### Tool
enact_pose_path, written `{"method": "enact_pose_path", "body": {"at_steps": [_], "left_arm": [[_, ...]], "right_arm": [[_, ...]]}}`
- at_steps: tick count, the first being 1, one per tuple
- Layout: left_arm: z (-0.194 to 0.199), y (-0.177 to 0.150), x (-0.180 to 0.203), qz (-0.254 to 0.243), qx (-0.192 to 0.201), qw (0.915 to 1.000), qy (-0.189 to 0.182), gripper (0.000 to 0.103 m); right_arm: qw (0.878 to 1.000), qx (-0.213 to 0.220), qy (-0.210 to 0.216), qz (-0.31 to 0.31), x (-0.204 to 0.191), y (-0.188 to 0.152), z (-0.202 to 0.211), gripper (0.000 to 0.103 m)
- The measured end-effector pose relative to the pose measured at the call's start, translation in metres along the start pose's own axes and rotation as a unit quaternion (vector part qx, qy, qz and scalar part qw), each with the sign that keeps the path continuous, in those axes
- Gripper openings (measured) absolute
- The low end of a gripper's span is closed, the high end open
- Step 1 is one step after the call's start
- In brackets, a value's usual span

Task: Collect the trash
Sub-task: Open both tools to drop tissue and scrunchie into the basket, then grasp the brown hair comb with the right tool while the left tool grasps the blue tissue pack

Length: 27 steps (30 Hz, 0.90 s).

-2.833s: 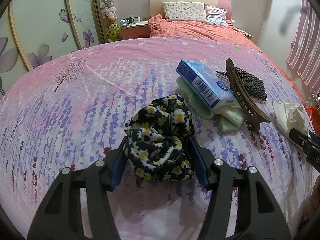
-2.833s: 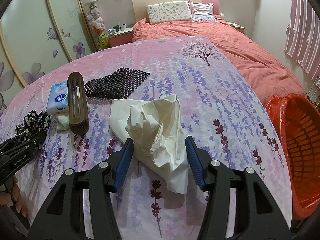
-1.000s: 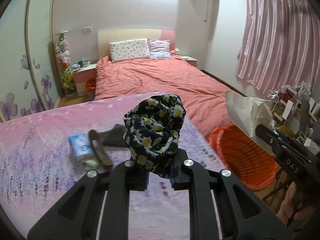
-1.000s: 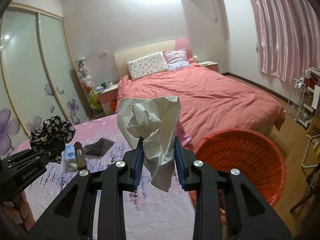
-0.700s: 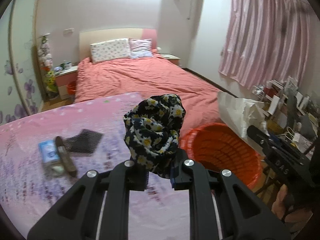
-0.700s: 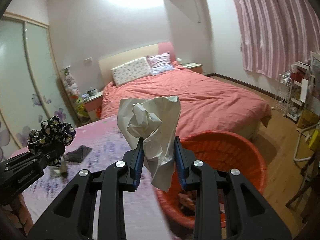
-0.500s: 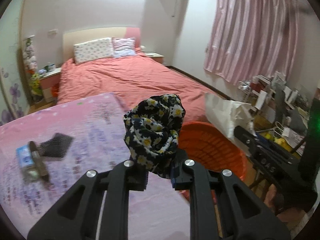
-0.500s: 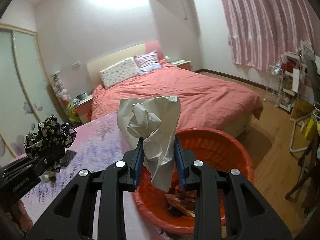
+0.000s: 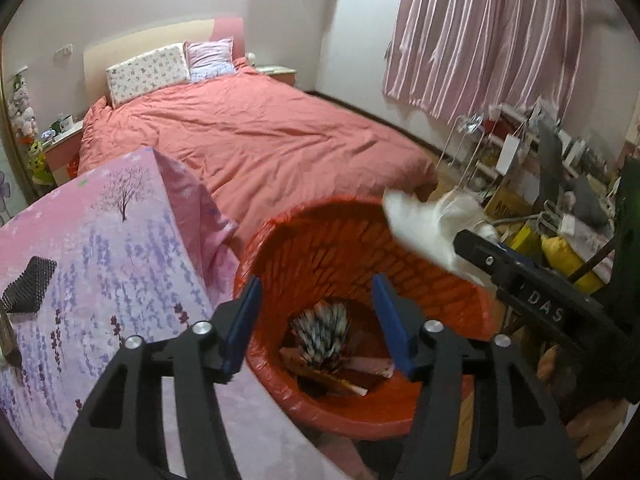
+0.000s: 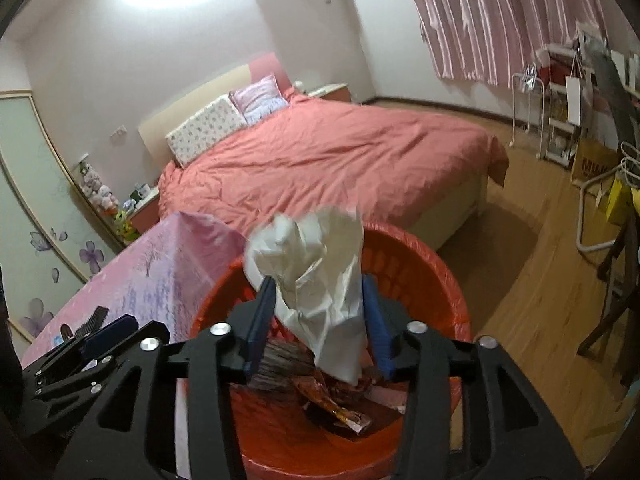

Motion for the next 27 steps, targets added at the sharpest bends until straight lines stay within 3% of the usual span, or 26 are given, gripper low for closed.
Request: {"method": "enact_pose_path", "body": {"at_steps": [5, 11, 18, 22, 27], "left_arm": [[0.0, -0.012, -0.023, 0.01, -0.007, 0.9997, 0.022, 0.069], [0.018, -0.022, -0.059, 0.026, -0.004, 0.9986, 0.046, 0.072], [0.051, -0.039, -0.113, 0.036, 0.002, 0.9955, 0.087, 0.072], [0.081, -0.052, -0.164, 0.054, 0.008, 0.9903, 0.128, 0.072], [0.12, -0.068, -0.24, 0.102, 0.017, 0.9769, 0.187, 0.072]], "right_arm": [[1.0, -0.011, -0.002, 0.005, -0.004, -0.01, -0.001, 0.06], [1.0, -0.016, 0.006, 0.015, -0.012, -0.008, -0.001, 0.06], [0.998, -0.032, 0.027, 0.044, -0.049, -0.024, 0.001, 0.06], [0.996, -0.049, 0.043, 0.066, -0.077, -0.037, 0.0, 0.06], [0.99, -0.074, 0.073, 0.096, -0.122, -0.057, -0.005, 0.06]]}}
Point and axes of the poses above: each gripper's, at about its wrist camera, not at the fingertips, and z roughly against the way its jaws point, x to its right, y to its top, the point moved 4 cm from there along -z, roughly the way its jaws point, and after that the axes turned 6 degrees about x, right-handed, at the moved point
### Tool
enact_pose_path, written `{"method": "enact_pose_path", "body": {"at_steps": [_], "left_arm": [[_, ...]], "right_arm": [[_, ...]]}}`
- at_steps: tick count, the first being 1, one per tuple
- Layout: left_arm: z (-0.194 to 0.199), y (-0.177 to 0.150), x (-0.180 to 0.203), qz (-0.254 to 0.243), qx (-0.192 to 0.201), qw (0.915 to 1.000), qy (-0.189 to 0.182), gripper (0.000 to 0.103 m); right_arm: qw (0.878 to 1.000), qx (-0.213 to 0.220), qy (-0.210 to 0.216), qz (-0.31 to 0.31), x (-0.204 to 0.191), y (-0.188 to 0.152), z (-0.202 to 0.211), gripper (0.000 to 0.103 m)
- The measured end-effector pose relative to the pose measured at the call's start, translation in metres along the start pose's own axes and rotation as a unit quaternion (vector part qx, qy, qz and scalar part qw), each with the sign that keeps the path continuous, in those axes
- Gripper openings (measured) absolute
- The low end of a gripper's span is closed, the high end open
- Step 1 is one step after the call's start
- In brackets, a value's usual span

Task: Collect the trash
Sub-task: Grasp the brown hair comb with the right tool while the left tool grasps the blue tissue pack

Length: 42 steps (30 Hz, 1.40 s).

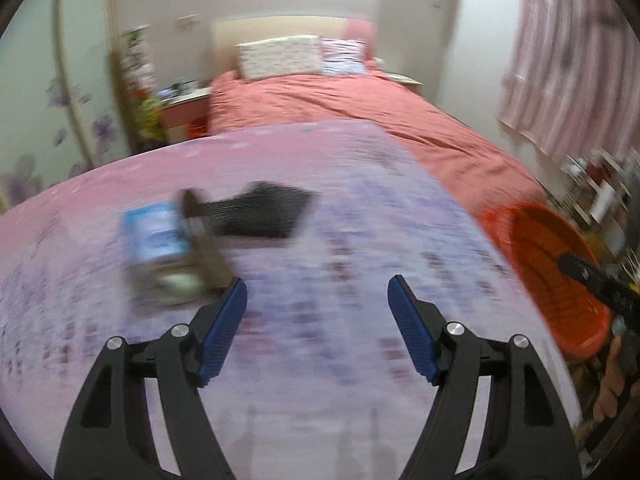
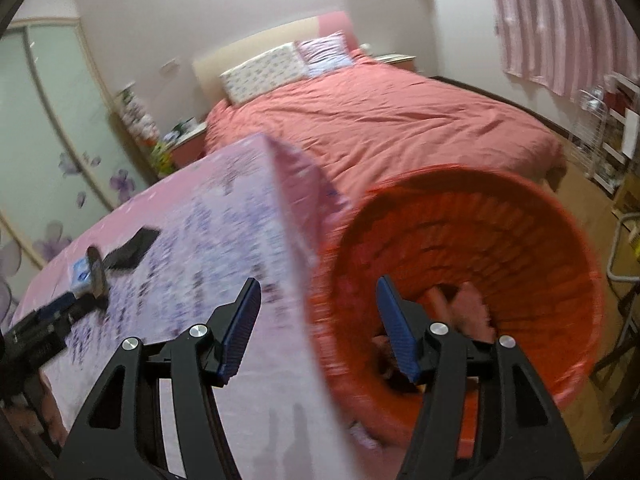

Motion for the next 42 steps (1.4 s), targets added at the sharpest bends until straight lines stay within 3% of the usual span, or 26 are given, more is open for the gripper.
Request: {"method": "enact_pose_path", "body": {"at_steps": [5, 11, 16, 20, 22, 24, 28, 34, 42], "left_arm": [[0.01, -0.005, -0.081, 0.047, 0.003, 0.9973, 0.056, 0.072], [0.02, -0.018, -0.142, 0.063, -0.003, 0.993, 0.1, 0.072], [0.022, -0.024, -0.175, 0.087, -0.006, 0.9905, 0.106, 0.072], [0.018, -0.026, -0.188, 0.106, -0.005, 0.9892, 0.101, 0.072], [0.016, -0.025, -0.191, 0.113, -0.005, 0.989, 0.095, 0.072], [0.014, -0.023, -0.19, 0.117, -0.004, 0.9893, 0.087, 0.072], [0.003, -0.011, -0.175, 0.117, 0.001, 0.9909, 0.066, 0.072], [-0.021, 0.009, -0.139, 0.105, 0.0, 0.9929, 0.056, 0.077], [-0.067, 0.026, -0.115, 0.063, -0.034, 0.99, 0.121, 0.079]], "right_arm": [[0.998, -0.025, 0.047, 0.044, -0.067, -0.011, -0.018, 0.06], [0.988, -0.054, 0.113, 0.095, -0.156, -0.027, -0.042, 0.06], [0.979, -0.076, 0.153, 0.109, -0.217, -0.038, -0.066, 0.06], [0.976, -0.09, 0.158, 0.118, -0.246, -0.042, -0.086, 0.057], [0.975, -0.098, 0.154, 0.124, -0.251, -0.044, -0.094, 0.05], [0.975, -0.103, 0.152, 0.129, -0.25, -0.048, -0.097, 0.032], [0.979, -0.091, 0.142, 0.118, -0.234, -0.046, -0.087, 0.032], [0.988, -0.069, 0.09, 0.106, -0.192, -0.045, -0.067, 0.032], [0.991, -0.077, 0.077, 0.08, -0.165, -0.044, -0.064, 0.032]]}}
Point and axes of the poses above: each gripper's, at about its wrist camera, not at the fingertips, and z roughly against the way its jaws point, x to its right, y to its top, the point moved 4 cm from there along -z, roughly the way its jaws point, and after that the axes turned 6 degrees about x, right-handed, at the moved point
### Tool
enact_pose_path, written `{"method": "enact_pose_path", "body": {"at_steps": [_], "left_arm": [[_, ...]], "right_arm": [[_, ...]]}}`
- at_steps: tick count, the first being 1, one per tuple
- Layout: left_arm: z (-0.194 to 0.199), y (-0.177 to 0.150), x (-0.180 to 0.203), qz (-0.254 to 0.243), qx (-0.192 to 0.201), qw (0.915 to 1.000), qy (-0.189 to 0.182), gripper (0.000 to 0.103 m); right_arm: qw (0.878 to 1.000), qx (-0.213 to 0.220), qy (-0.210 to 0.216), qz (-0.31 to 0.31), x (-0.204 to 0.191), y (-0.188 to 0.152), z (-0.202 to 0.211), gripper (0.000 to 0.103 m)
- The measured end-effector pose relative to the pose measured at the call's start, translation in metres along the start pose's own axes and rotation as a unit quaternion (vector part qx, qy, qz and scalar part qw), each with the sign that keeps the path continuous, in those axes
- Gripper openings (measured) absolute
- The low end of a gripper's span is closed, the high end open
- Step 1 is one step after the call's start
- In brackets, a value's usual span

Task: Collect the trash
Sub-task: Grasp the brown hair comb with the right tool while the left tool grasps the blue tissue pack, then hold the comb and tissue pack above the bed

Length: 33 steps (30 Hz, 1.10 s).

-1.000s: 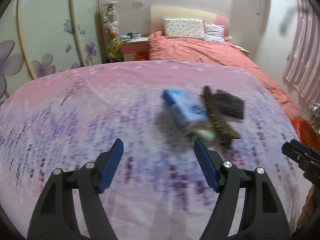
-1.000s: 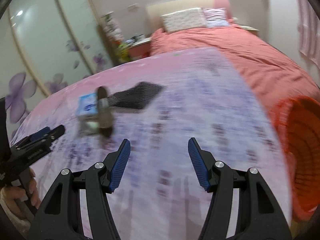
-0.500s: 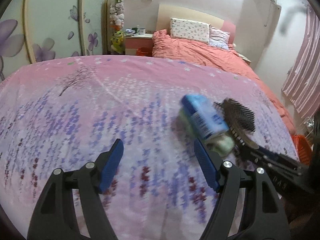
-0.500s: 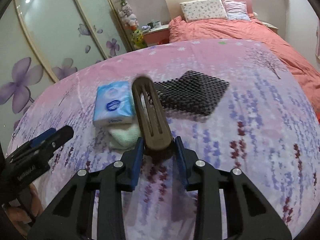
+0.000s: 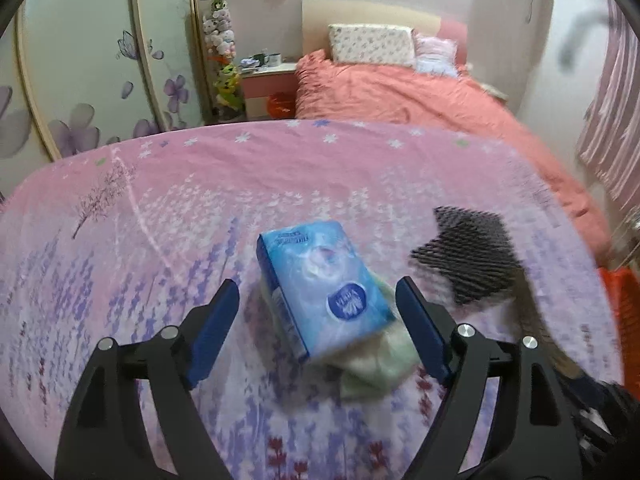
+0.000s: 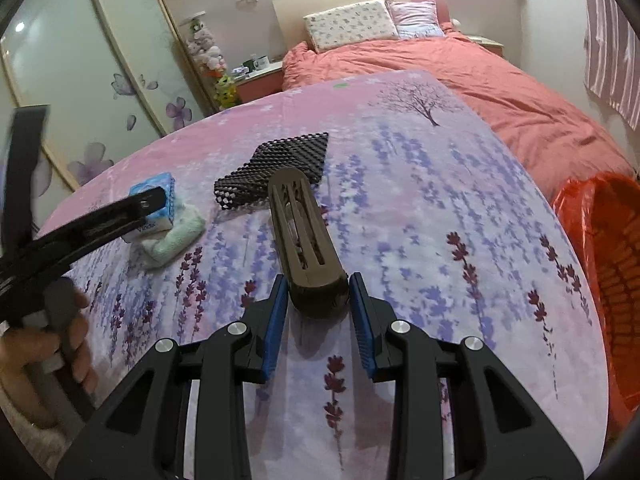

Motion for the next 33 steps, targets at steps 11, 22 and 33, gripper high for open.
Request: {"method": "enact_pose_path", "body": {"at_steps": [11, 22, 33], "left_arm": [[0.021, -0.014, -0.033, 0.012, 0.006, 0.9997, -0.021, 0.054], [0.045, -0.065, -0.065, 0.001, -0.024, 0.9991, -0.036, 0.062], [0.038, -0.067, -0.062, -0.004, -0.03, 0.9991, -0.028, 0.061]], "right_arm": [[1.0, -0.001, -0.002, 0.005, 0.008, -0.005, 0.006, 0.032], [0.999, -0.004, -0.031, 0.027, 0.005, -0.011, 0.009, 0.033], [0.999, -0.005, -0.035, 0.032, 0.004, -0.011, 0.006, 0.033]]}}
Point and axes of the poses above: each gripper's, at about its wrist camera, not at the fingertips, and z roughly against the way its jaws point, x to its right, y to its top, the point moved 4 cm from there along -z, roughly the way its jaws point, and after that the axes turned 6 degrees about x, right-handed, at the moved point
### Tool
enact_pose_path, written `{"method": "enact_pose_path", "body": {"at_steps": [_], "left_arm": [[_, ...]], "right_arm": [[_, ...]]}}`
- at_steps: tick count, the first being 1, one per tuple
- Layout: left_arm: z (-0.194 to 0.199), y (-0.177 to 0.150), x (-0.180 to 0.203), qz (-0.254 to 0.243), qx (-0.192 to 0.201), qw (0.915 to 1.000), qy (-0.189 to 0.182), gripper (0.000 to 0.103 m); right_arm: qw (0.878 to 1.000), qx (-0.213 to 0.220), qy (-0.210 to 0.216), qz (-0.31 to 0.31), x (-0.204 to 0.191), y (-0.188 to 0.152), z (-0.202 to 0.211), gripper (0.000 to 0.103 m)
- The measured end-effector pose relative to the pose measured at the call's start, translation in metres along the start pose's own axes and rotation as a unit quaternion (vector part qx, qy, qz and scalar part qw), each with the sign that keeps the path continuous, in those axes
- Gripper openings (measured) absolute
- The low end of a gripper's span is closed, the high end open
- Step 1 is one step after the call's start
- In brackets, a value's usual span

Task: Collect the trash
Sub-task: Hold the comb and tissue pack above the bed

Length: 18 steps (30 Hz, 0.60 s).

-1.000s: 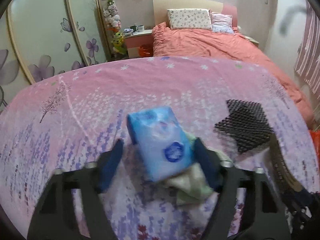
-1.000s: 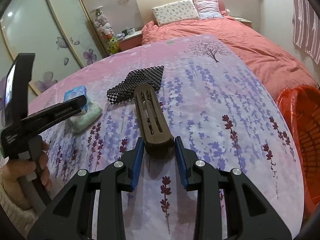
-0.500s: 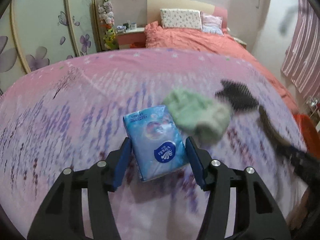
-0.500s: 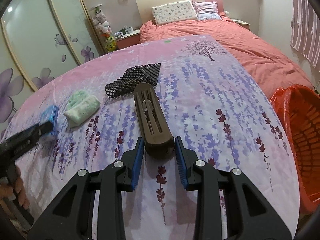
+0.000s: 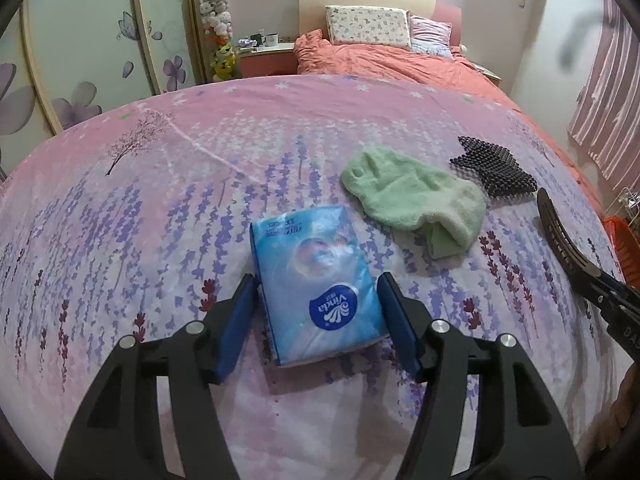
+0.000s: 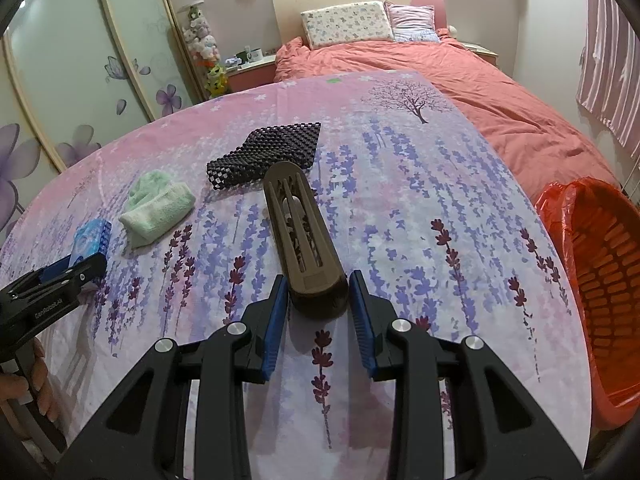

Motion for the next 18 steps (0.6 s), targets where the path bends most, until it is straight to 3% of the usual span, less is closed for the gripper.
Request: {"method": "enact_pose_path", "body": {"at_steps": [9, 18], "left_arm": [[-0.003, 0.002, 0.006, -0.005, -0.002, 1.0, 0.006, 0.062], [-0.003, 0.001, 0.006, -0.002, -0.002, 1.0, 0.004, 0.062]], "right_arm": [[1.0, 0.001, 0.004, -0.005, 0.002, -0.001, 0.0, 0.033], [0.999, -0.003, -0.037, 0.036, -0.008, -0.002, -0.002, 0.033]]}}
Point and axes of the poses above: each gripper's, at about its wrist camera, not at the fingertips, and z roughly against the way its jaws point, x to its right, y to its top, the point moved 4 cm from there along -z, roughly the way its jaws point, and after that the axes turned 6 degrees about x, right-handed, at the moved point
